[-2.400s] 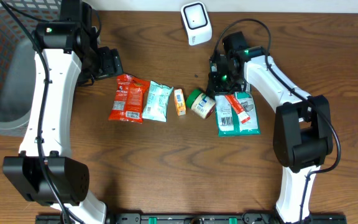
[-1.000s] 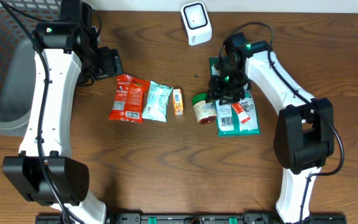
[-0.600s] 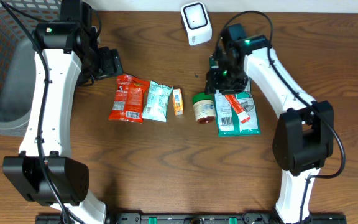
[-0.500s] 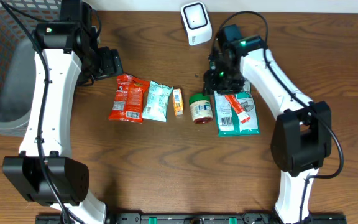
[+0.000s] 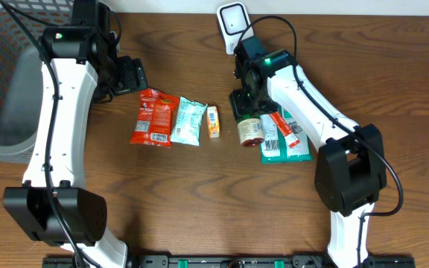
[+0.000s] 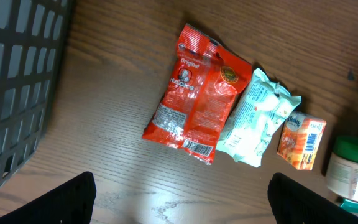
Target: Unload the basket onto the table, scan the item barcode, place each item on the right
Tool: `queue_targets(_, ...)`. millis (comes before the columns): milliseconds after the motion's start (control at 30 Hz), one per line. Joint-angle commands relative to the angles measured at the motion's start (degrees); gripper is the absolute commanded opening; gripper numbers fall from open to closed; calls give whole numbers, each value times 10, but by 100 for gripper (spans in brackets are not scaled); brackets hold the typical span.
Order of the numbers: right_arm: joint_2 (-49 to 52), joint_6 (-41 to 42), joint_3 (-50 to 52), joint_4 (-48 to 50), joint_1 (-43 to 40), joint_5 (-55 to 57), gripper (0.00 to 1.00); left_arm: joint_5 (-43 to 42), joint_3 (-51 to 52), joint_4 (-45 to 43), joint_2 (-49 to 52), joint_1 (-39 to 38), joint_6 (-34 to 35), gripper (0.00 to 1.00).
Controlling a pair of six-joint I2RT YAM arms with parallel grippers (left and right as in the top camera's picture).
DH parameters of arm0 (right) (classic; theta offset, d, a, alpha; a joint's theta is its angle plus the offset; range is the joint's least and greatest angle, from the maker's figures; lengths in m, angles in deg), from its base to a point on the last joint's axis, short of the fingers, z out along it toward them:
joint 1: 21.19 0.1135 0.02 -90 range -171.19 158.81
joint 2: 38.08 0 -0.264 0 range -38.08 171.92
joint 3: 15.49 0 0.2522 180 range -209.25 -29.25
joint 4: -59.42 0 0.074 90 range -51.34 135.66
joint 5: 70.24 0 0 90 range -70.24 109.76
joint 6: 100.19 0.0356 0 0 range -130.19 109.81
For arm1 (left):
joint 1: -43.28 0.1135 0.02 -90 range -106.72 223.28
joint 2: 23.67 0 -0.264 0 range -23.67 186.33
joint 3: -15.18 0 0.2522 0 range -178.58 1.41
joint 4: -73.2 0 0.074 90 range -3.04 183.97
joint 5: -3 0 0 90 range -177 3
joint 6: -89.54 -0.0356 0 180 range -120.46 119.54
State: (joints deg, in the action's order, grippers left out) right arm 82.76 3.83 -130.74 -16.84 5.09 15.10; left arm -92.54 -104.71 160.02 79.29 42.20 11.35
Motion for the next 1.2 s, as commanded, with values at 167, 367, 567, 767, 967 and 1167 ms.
queue_targets(167,-16,14,-4,0,4,27,68,11,1,1,1,1,-1,89)
queue_targets(367,-16,14,-4,10,4,26,77,11,1,1,1,1,-1,89)
queue_targets(567,-16,18,-4,9,2,0,80,11,1,1,1,1,-1,89)
queue_targets(767,-2,18,-4,10,-2,-3,83,11,1,1,1,1,-1,89)
queue_targets(967,31,16,-4,26,-1,-25,84,11,1,1,1,1,-1,89)
queue_targets(1167,46,16,-4,40,0,-27,83,11,1,1,1,1,-1,89)
